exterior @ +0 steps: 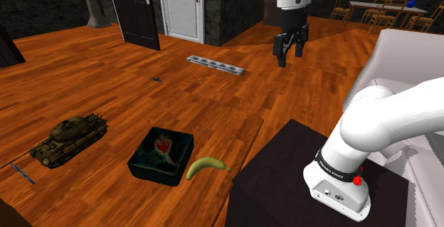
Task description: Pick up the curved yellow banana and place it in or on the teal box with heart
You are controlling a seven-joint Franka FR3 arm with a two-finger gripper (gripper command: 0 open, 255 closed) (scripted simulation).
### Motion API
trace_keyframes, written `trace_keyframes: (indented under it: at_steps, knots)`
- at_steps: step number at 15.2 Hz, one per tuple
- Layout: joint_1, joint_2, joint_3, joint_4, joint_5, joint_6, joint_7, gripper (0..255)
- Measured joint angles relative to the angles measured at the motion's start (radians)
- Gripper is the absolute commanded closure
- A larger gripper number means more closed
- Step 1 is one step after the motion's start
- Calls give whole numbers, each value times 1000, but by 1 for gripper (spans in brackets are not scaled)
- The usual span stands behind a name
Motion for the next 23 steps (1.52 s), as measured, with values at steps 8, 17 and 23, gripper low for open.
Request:
trace_keyframes:
  at_steps: [8,17,23]
  knots:
    - [59,45,46,-128,49,197,0,0]
    - [149,211,128,-272,114,546,-4,0]
    - [198,400,196,-305,136,796,4,0]
